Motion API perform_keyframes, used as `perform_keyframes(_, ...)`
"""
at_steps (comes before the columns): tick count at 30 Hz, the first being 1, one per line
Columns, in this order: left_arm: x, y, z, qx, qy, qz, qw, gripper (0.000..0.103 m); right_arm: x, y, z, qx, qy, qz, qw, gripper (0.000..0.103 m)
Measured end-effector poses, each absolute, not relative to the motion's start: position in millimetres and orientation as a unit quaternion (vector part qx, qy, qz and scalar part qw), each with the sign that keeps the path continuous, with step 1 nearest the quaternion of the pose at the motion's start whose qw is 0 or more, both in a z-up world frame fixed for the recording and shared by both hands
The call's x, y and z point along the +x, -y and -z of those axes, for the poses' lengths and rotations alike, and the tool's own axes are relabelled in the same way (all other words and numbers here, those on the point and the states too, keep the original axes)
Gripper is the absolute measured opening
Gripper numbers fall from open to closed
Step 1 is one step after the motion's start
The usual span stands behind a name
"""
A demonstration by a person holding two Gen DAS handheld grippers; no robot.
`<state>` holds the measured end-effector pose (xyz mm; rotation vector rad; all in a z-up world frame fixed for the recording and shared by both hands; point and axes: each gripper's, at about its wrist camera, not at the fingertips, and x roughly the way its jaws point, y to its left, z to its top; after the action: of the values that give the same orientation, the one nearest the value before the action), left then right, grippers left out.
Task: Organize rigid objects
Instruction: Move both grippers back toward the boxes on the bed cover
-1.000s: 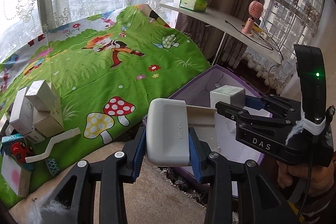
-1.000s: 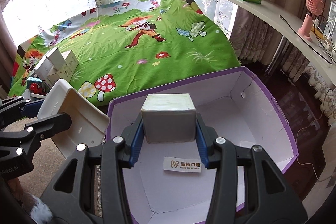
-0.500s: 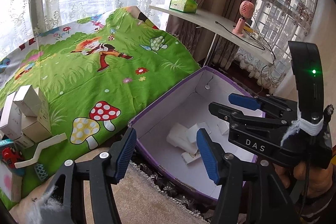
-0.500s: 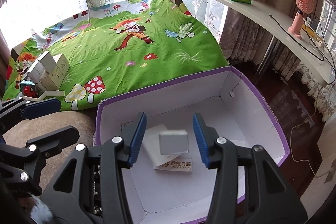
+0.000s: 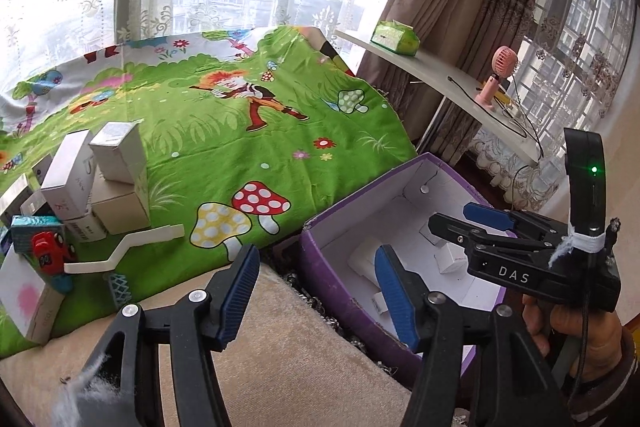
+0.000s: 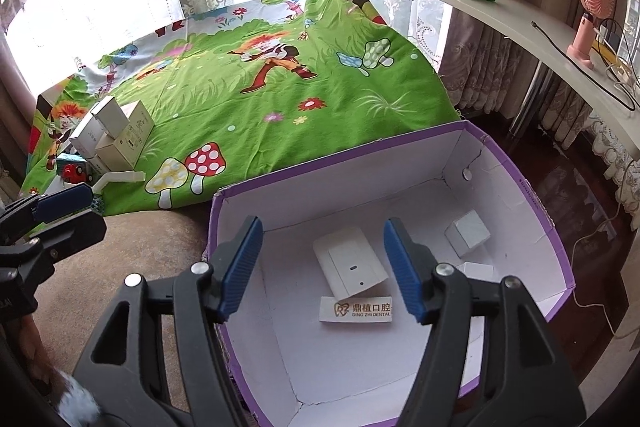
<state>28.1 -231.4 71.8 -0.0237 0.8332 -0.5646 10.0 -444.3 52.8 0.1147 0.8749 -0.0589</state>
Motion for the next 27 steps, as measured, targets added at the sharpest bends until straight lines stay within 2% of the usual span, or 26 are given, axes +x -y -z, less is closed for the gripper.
perform_keyframes(12, 24.5, 137.1, -67.0, -0.115, -0.395, 0.198, 0.890, 0.061, 13.0, 423.1, -47.9, 0.050, -0.432, -0.016, 0.900, 0.067)
perform_keyframes(17, 22.5, 108.2, -61.8, -0.147, -0.395, 0.173, 0.890, 0.061, 14.5, 417.8, -44.3, 0.053, -0.437, -0.023, 0.898, 0.073)
perform_keyframes(27, 16.6, 61.3, -49.4, -0.198, -0.394, 0.133, 0.888, 0.061, 19.5, 397.5, -38.9, 0.042, -0.444, -0.046, 0.894, 0.074)
